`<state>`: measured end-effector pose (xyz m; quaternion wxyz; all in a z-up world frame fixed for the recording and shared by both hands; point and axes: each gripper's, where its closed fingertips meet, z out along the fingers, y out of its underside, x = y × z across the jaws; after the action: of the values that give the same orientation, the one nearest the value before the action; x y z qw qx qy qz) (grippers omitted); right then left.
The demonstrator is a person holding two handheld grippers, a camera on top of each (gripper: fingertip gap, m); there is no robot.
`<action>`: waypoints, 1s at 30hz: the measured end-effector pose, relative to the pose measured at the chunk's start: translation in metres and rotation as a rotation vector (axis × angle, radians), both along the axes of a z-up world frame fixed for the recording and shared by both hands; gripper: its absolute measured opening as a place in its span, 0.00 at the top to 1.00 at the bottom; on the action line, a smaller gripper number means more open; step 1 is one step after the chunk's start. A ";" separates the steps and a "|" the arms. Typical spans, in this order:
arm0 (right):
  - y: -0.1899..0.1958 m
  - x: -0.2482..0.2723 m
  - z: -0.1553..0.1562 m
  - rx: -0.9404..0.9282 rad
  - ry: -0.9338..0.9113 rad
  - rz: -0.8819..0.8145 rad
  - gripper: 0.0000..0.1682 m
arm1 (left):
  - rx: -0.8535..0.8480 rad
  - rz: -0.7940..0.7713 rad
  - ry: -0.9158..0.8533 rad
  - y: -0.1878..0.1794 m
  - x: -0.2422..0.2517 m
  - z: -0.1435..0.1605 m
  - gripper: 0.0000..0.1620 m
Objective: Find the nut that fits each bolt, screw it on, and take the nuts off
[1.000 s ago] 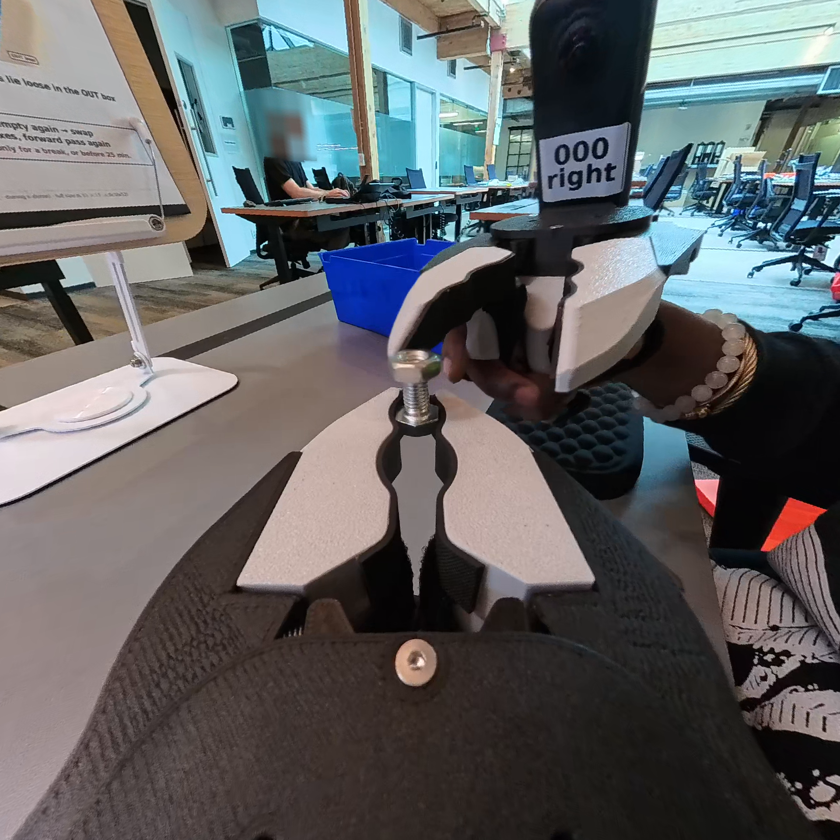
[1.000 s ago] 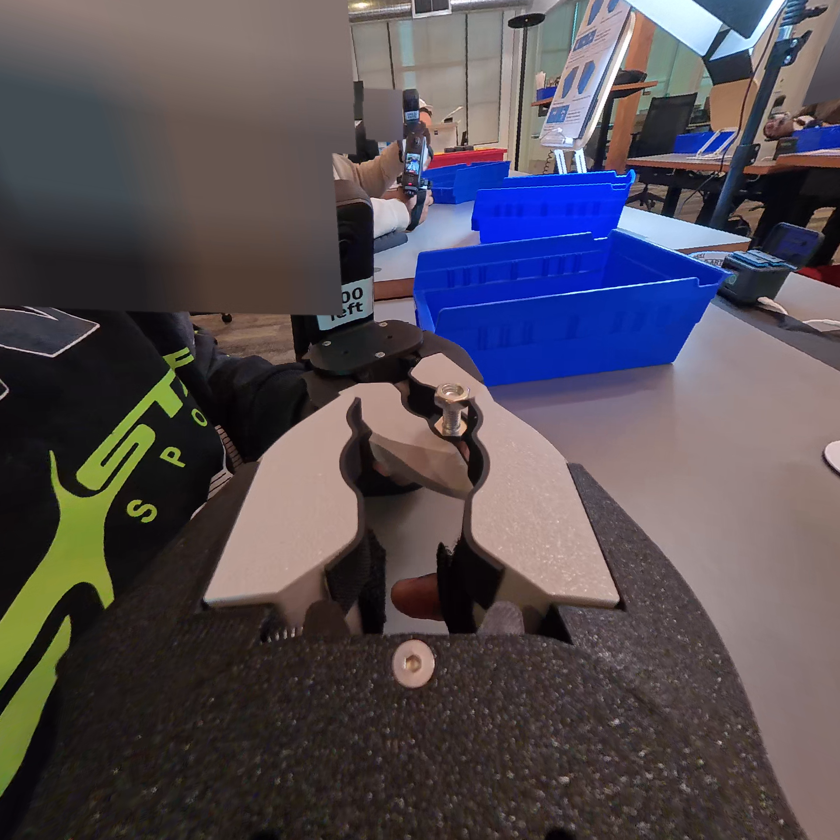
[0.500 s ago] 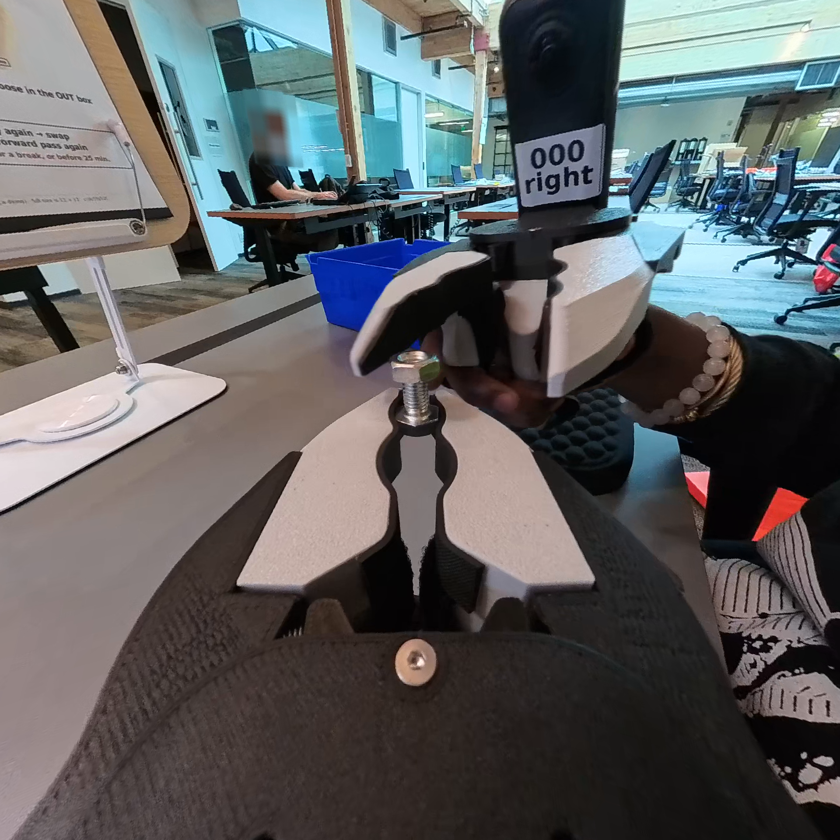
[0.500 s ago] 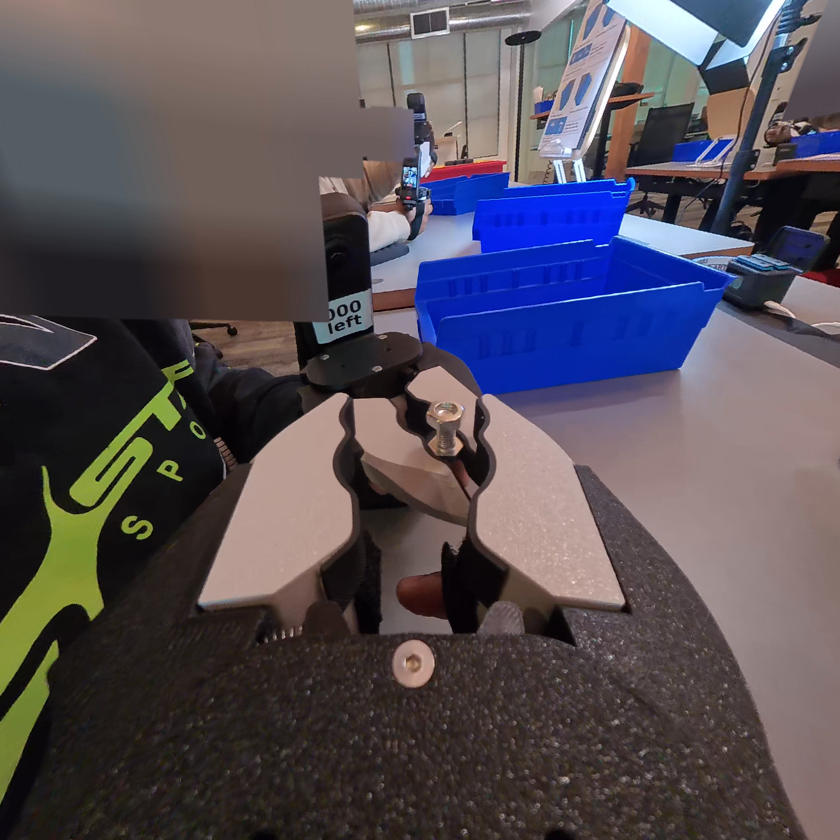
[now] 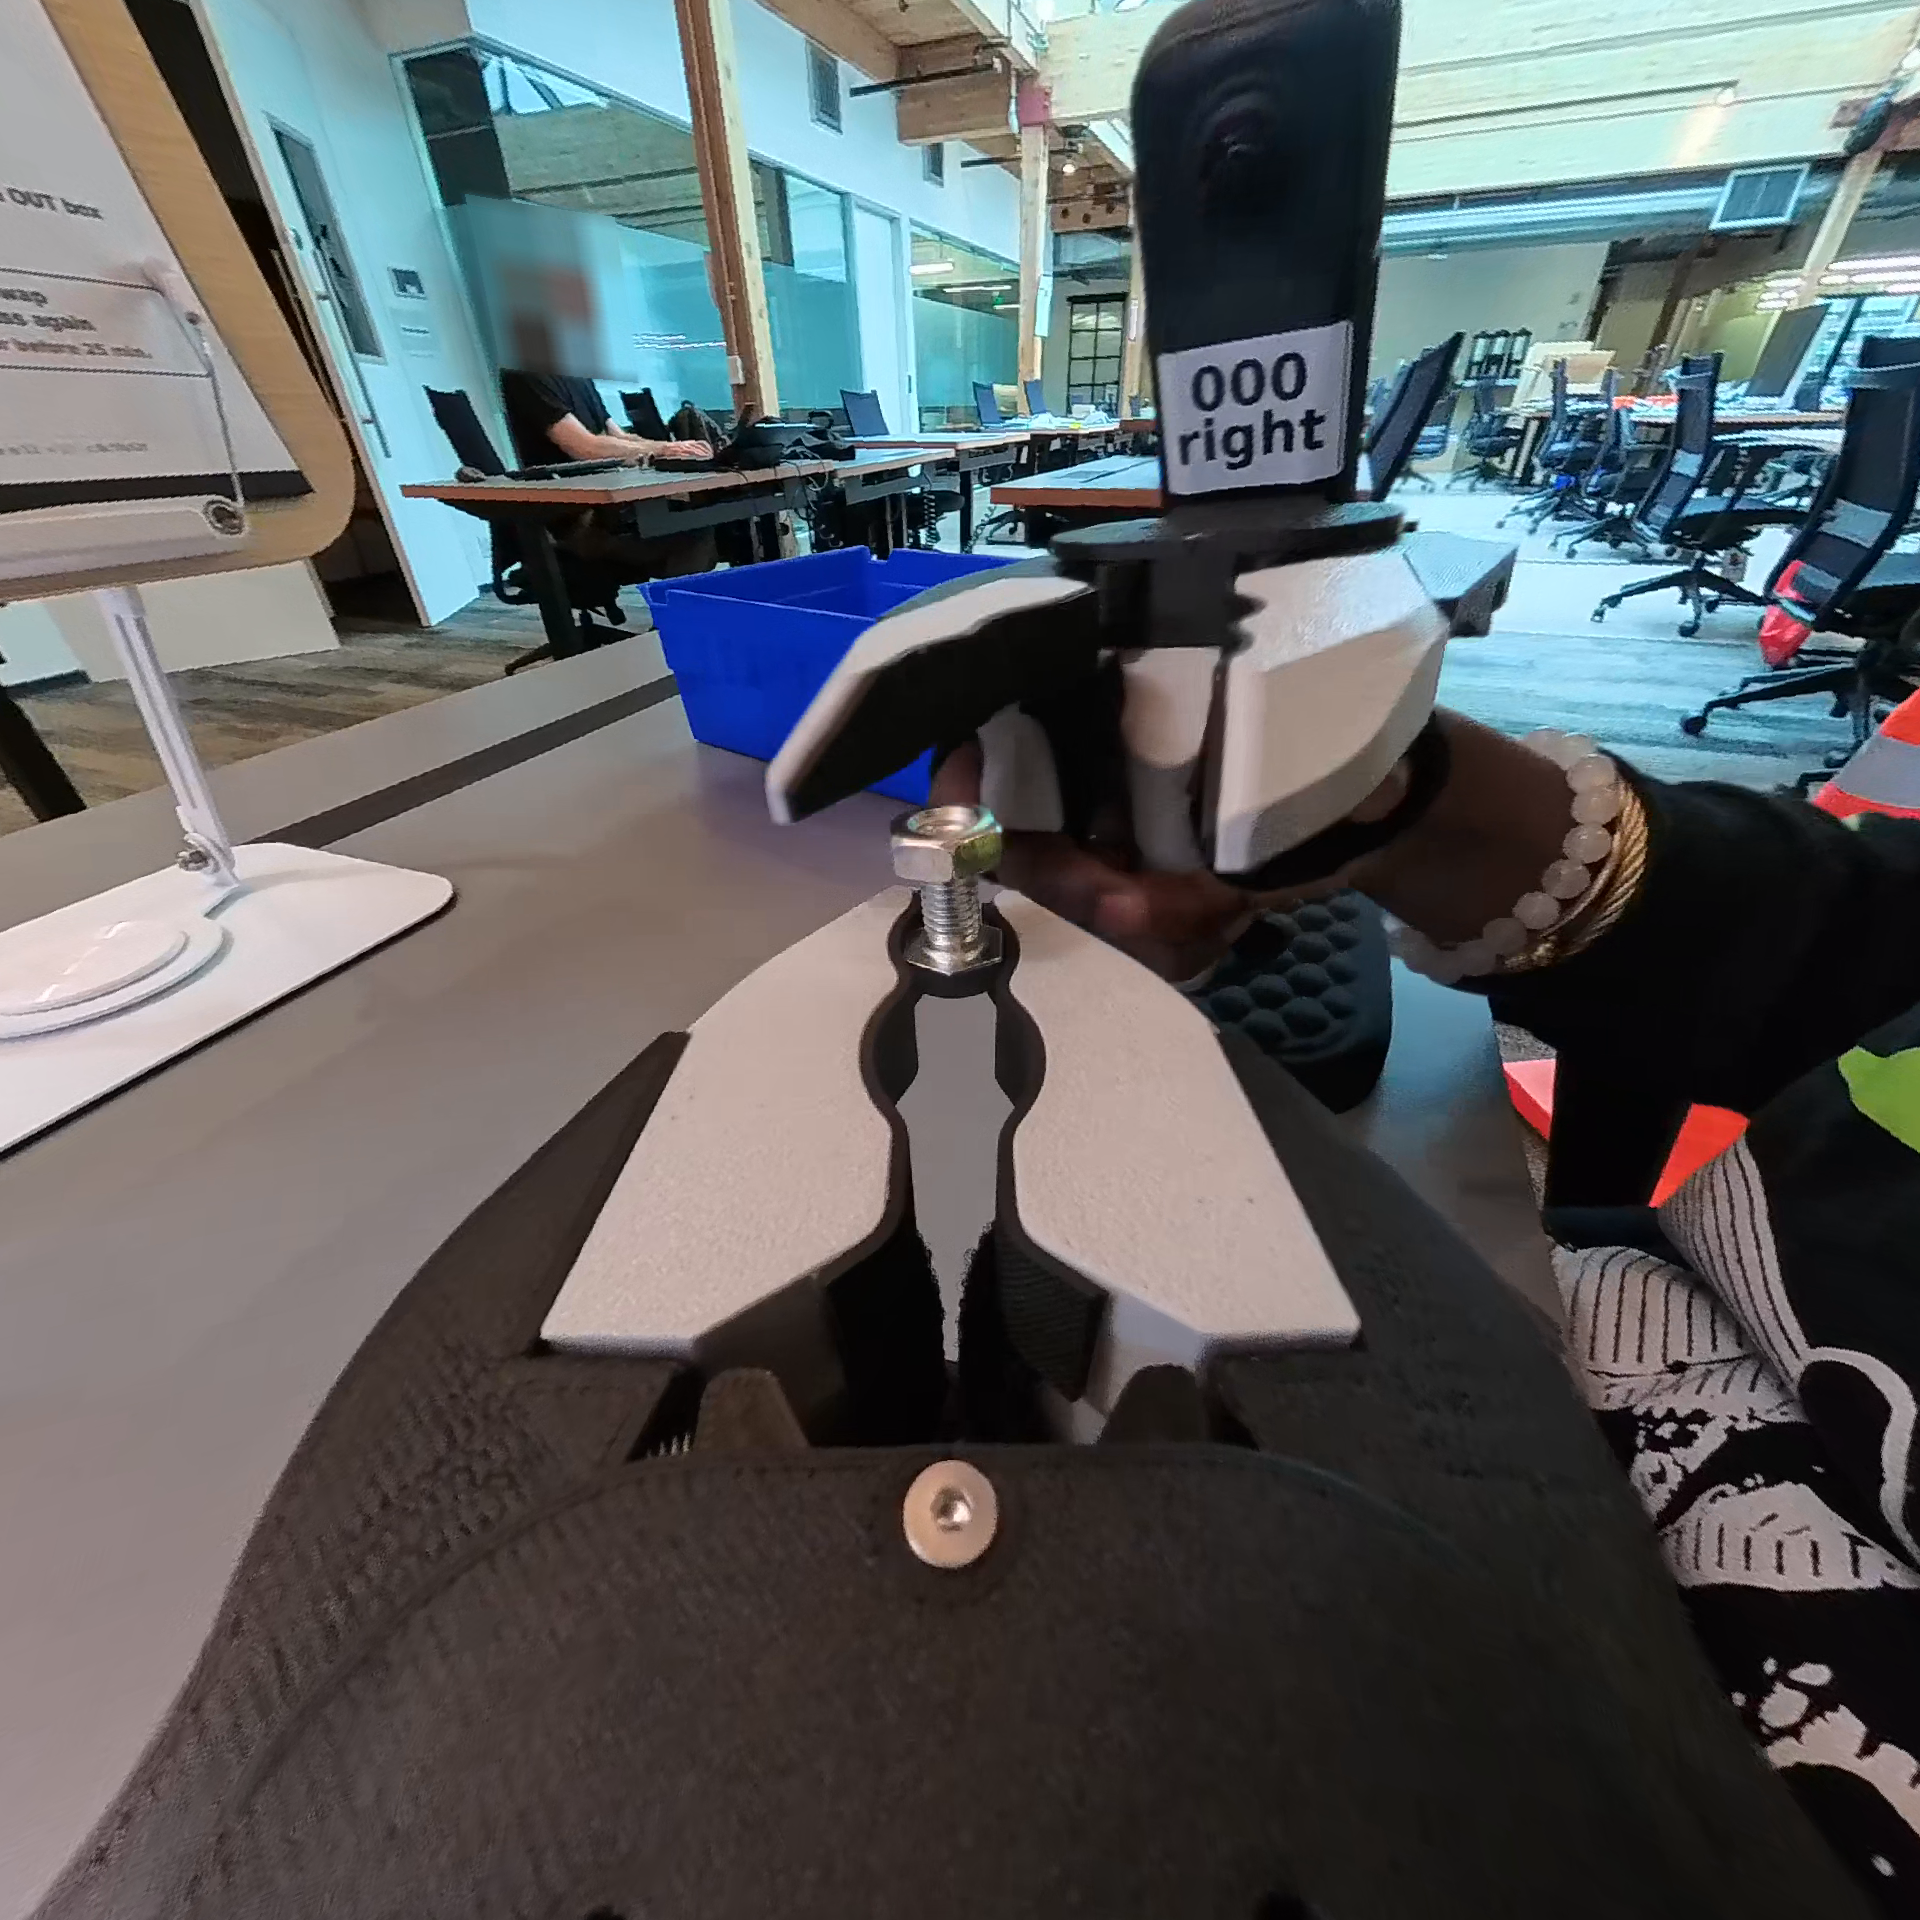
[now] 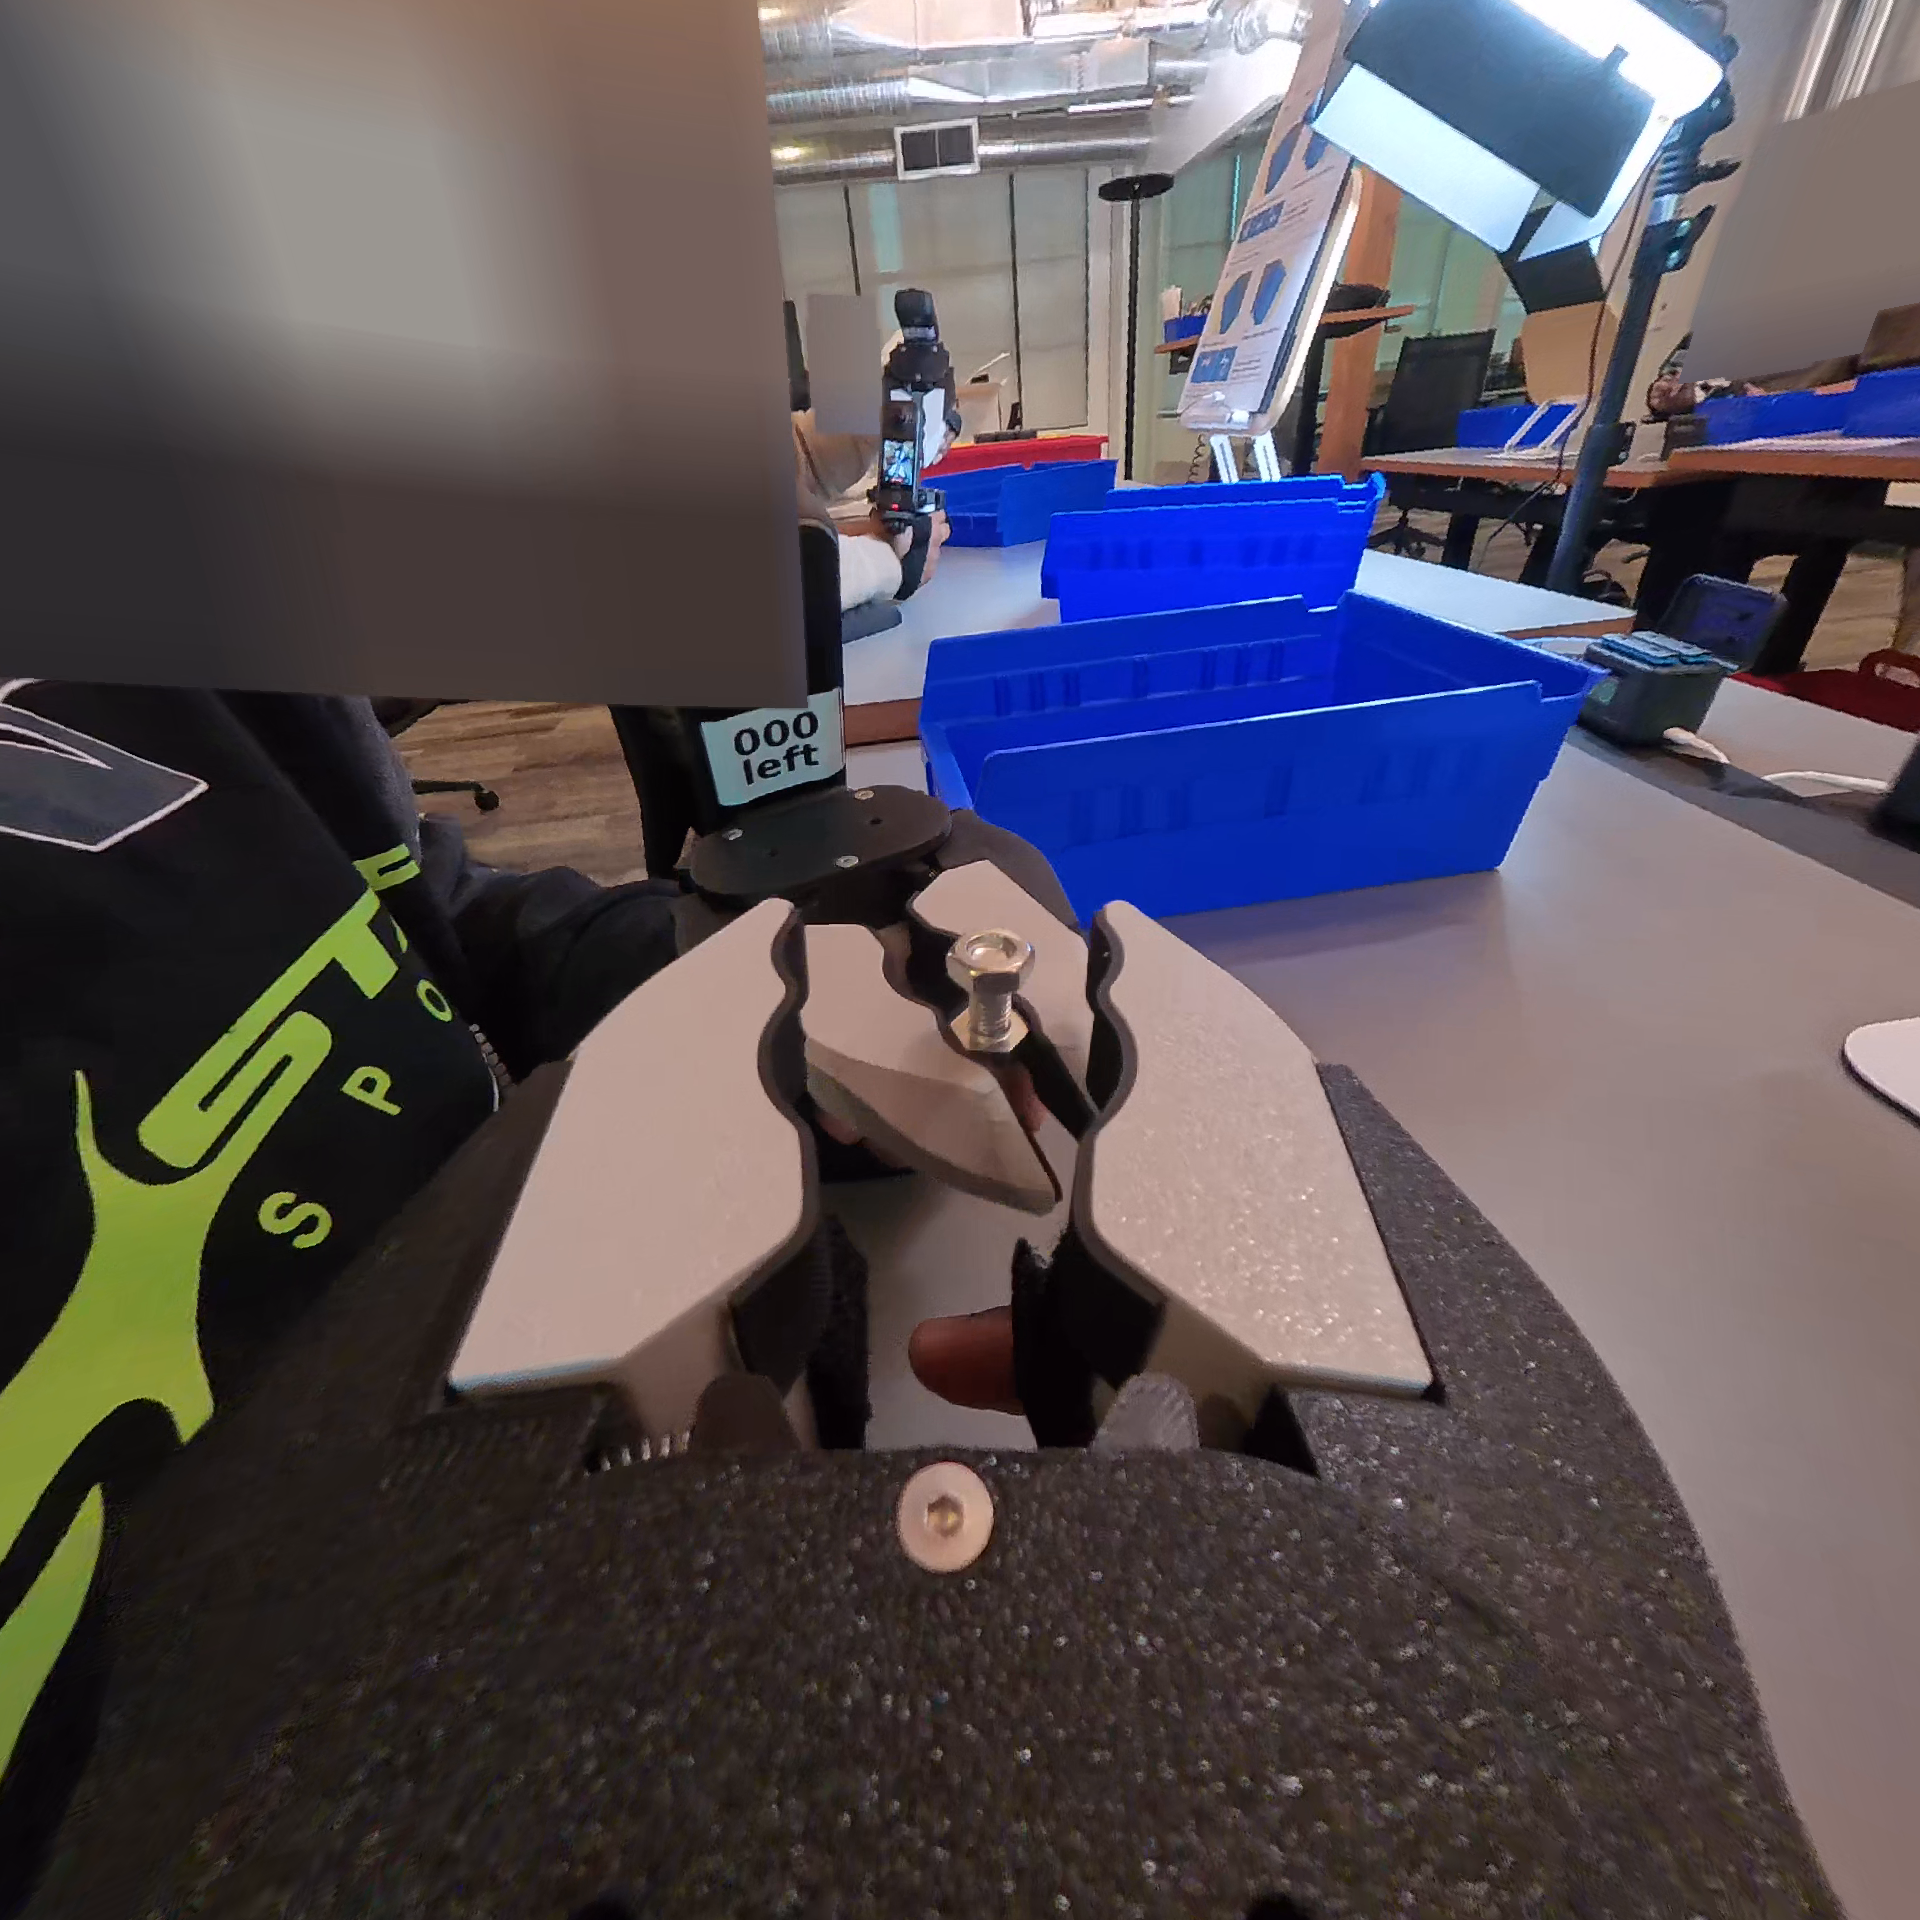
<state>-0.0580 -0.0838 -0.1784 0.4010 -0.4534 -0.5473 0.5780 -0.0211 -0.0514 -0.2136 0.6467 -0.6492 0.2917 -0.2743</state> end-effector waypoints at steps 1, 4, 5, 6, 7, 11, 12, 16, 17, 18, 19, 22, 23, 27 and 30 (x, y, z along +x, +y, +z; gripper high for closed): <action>-0.002 -0.002 -0.002 0.005 -0.011 0.009 0.68 | -0.002 -0.009 0.000 -0.001 0.001 0.000 0.94; -0.006 -0.004 -0.006 0.028 -0.038 0.016 0.68 | -0.002 -0.018 -0.008 -0.002 0.001 0.001 0.94; -0.008 -0.003 -0.006 0.034 -0.040 0.018 0.69 | -0.004 -0.017 -0.015 -0.001 0.001 0.001 0.94; -0.008 0.000 -0.006 0.035 -0.038 0.018 0.71 | -0.007 -0.014 -0.021 -0.001 0.000 0.001 0.94; -0.008 0.003 -0.006 0.030 -0.035 0.012 0.71 | -0.009 -0.016 -0.028 -0.001 -0.001 0.002 0.94; -0.007 0.018 -0.004 -0.002 -0.009 0.014 0.82 | -0.012 -0.009 -0.036 0.000 -0.002 0.002 0.94; -0.006 0.020 -0.002 -0.017 0.009 0.014 0.82 | -0.015 -0.011 -0.036 0.000 -0.002 0.002 0.94; 0.003 0.016 -0.001 -0.043 0.037 -0.037 0.76 | -0.015 -0.016 -0.029 0.000 -0.001 0.000 0.94; 0.002 0.012 -0.002 -0.038 0.037 -0.039 0.74 | -0.015 -0.017 -0.028 -0.001 0.000 0.000 0.94; 0.001 0.009 -0.003 -0.029 0.034 -0.036 0.72 | -0.015 -0.020 -0.028 -0.001 0.000 0.000 0.94; 0.000 0.006 -0.004 -0.019 0.029 -0.030 0.71 | -0.015 -0.023 -0.028 -0.001 0.000 0.000 0.94; -0.005 -0.002 -0.006 -0.003 0.015 -0.007 0.71 | -0.018 -0.030 -0.024 -0.002 0.002 -0.001 0.94; -0.006 -0.003 -0.006 -0.002 0.013 -0.001 0.71 | -0.018 -0.032 -0.023 -0.002 0.002 -0.001 0.94; -0.007 0.000 -0.006 -0.005 0.014 0.000 0.72 | -0.019 -0.030 -0.025 -0.002 0.001 -0.001 0.94; -0.003 0.009 -0.006 -0.019 0.017 -0.017 0.75 | -0.016 -0.029 -0.026 -0.002 0.001 -0.001 0.94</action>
<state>-0.0492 -0.0868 -0.1843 0.4061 -0.4569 -0.5345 0.5836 -0.0200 -0.0530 -0.2143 0.6411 -0.6464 0.2905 -0.2945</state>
